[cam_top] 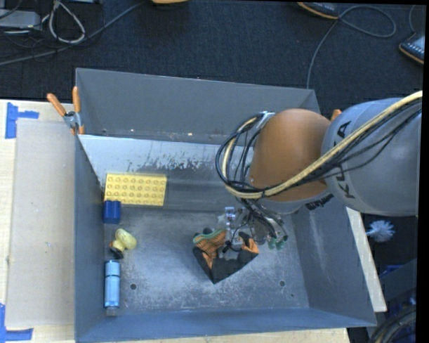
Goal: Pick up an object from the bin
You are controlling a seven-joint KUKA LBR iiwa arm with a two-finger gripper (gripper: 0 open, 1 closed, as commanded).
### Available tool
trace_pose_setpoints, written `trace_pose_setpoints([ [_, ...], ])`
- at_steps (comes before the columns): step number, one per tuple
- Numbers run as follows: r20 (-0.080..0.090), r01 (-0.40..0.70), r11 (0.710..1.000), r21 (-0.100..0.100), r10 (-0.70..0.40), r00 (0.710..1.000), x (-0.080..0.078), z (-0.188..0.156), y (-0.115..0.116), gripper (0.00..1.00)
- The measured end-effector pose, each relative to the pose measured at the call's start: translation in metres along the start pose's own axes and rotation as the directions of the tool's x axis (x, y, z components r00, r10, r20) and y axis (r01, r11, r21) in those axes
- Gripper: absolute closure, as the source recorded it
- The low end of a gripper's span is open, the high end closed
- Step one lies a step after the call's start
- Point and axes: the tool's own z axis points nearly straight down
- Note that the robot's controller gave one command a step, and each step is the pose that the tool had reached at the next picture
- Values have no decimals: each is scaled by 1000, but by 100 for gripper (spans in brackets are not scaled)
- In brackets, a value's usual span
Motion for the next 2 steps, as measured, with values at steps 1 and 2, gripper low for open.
trace_pose_setpoints([
  [1, 3, 238, 971, 0, -238, 971, 10, -33, -25, 100],
  [2, 4, 328, 945, 0, -328, 945, 5, -28, -21, 100],
])
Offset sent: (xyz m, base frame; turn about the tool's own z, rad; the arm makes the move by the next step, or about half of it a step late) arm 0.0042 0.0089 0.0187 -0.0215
